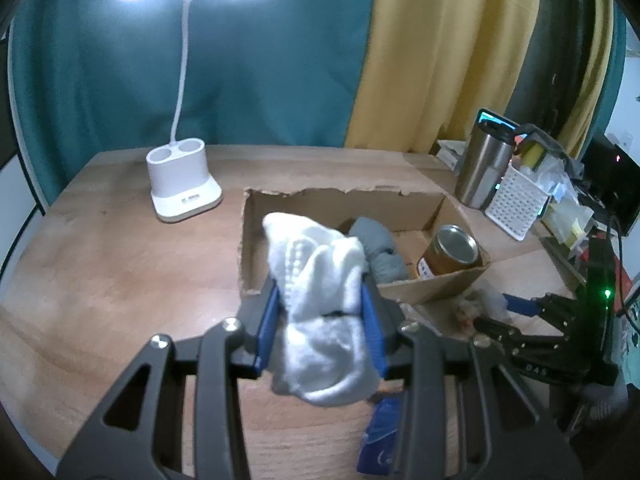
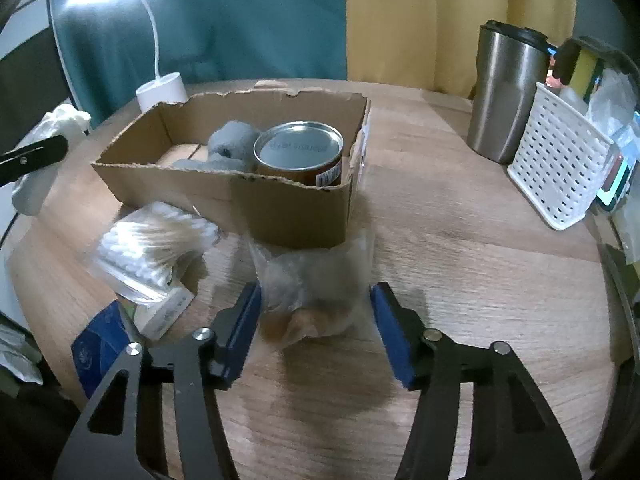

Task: Organize objects
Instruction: 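Carry the socks with the left tool while the right tool carries the nut bag to the box, then release the socks into the box with the left tool while the right tool releases the nut bag there, then withdraw both tools from the box and move the right tool toward the cotton swab bag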

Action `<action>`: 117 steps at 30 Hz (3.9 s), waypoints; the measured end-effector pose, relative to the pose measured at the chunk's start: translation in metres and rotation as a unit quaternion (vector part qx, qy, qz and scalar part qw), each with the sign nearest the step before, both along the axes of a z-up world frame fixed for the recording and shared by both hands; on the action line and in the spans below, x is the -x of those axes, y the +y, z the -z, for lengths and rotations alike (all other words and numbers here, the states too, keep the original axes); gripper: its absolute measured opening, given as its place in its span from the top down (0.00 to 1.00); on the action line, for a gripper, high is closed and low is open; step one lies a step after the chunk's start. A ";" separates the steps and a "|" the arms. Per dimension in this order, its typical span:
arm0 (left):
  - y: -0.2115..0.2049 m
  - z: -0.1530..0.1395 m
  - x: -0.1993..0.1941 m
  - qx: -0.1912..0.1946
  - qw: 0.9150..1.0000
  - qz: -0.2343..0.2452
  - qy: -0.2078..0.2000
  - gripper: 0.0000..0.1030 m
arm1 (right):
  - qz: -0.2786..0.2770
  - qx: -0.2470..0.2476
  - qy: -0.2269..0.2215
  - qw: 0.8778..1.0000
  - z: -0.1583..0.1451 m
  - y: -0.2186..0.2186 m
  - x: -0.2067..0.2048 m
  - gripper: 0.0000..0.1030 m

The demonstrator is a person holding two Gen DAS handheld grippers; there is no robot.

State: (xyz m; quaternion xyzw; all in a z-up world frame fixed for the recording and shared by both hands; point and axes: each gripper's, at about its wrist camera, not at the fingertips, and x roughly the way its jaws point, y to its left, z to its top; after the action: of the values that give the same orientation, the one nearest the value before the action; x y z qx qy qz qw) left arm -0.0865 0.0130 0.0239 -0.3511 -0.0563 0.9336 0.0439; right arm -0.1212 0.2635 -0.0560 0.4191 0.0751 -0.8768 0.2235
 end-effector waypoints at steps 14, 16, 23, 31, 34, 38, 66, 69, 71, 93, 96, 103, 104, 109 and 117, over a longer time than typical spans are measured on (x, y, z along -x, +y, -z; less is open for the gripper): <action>-0.004 -0.010 0.005 -0.007 1.000 0.012 0.015 0.62 | 0.005 0.034 0.033 0.999 -0.045 0.004 -0.018 0.49; -0.005 -0.011 0.006 -0.008 1.000 0.015 0.016 0.62 | 0.003 0.037 0.039 0.999 -0.052 0.002 -0.017 0.49; -0.007 -0.017 0.016 -0.013 0.999 0.024 0.025 0.62 | -0.002 0.044 0.047 0.998 -0.068 -0.008 -0.009 0.49; -0.010 -0.018 0.030 -0.018 0.999 0.027 0.027 0.62 | -0.003 0.046 0.058 0.997 -0.082 -0.016 0.003 0.49; -0.011 -0.014 0.038 -0.018 0.999 0.028 0.021 0.62 | -0.004 0.045 0.059 0.997 -0.083 -0.021 0.011 0.49; -0.013 -0.012 0.047 -0.018 0.999 0.029 0.017 0.62 | -0.005 0.047 0.059 0.997 -0.083 -0.025 0.021 0.49; -0.025 0.013 0.104 -0.023 0.999 0.024 -0.014 0.62 | 0.030 0.050 0.037 0.998 -0.066 -0.053 0.095 0.47; -0.024 0.019 0.108 -0.016 0.999 0.024 -0.024 0.61 | 0.041 0.051 0.034 0.997 -0.061 -0.053 0.099 0.46; -0.023 0.025 0.112 -0.008 0.999 0.022 -0.036 0.61 | 0.053 0.047 0.030 0.997 -0.056 -0.053 0.102 0.45; -0.027 0.020 0.091 -0.005 0.999 -0.007 -0.041 0.42 | 0.062 0.027 0.047 0.997 -0.055 -0.042 0.077 0.23; -0.027 0.016 0.084 -0.005 0.999 -0.010 -0.035 0.42 | 0.061 0.027 0.050 0.996 -0.056 -0.039 0.070 0.23; -0.035 0.011 0.071 -0.004 0.999 -0.025 -0.024 0.42 | 0.055 0.031 0.057 0.996 -0.063 -0.037 0.055 0.23; -0.036 0.011 0.070 -0.003 0.999 -0.027 -0.023 0.42 | 0.055 0.031 0.058 0.996 -0.063 -0.038 0.054 0.23; -0.044 0.010 0.074 0.001 0.999 -0.038 -0.014 0.42 | 0.056 0.029 0.060 0.996 -0.064 -0.034 0.049 0.23; -0.055 0.018 0.106 0.023 0.998 -0.062 -0.009 0.42 | 0.062 0.025 0.053 0.996 -0.057 -0.029 0.058 0.23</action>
State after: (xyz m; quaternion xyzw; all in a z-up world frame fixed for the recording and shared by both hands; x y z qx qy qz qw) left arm -0.1927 -0.0418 0.0064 -0.3560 -0.0568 0.9325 -0.0225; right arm -0.1792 0.2340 0.0010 0.3700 0.0392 -0.9116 0.1750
